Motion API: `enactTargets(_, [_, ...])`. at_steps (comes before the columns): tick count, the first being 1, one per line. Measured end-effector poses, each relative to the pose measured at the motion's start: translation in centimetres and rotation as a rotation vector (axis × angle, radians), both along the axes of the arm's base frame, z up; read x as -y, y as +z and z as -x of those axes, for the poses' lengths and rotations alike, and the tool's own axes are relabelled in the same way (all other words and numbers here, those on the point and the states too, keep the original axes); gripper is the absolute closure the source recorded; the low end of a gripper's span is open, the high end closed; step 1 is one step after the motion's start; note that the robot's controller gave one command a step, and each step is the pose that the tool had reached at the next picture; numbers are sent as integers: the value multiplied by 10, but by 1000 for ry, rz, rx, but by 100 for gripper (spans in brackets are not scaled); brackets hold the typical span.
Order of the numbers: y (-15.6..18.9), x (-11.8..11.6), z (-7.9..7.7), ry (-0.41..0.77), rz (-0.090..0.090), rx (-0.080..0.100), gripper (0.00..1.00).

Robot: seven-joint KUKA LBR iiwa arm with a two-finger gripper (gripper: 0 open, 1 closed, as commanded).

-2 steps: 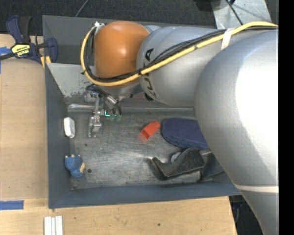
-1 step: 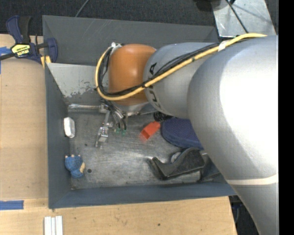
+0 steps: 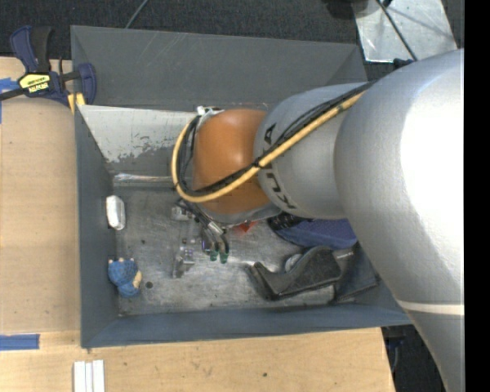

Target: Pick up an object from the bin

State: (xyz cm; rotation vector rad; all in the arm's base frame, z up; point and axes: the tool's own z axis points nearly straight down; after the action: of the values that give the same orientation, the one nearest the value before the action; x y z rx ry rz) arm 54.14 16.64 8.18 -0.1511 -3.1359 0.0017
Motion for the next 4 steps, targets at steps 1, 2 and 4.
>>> enactTargets(1, [158, 28, 13, 163, -2, 13, 0])
enactTargets(2, [199, 165, -12, 306, 3, 10, 0])
enactTargets(4, [46, 213, -23, 616, -2, 6, 0])
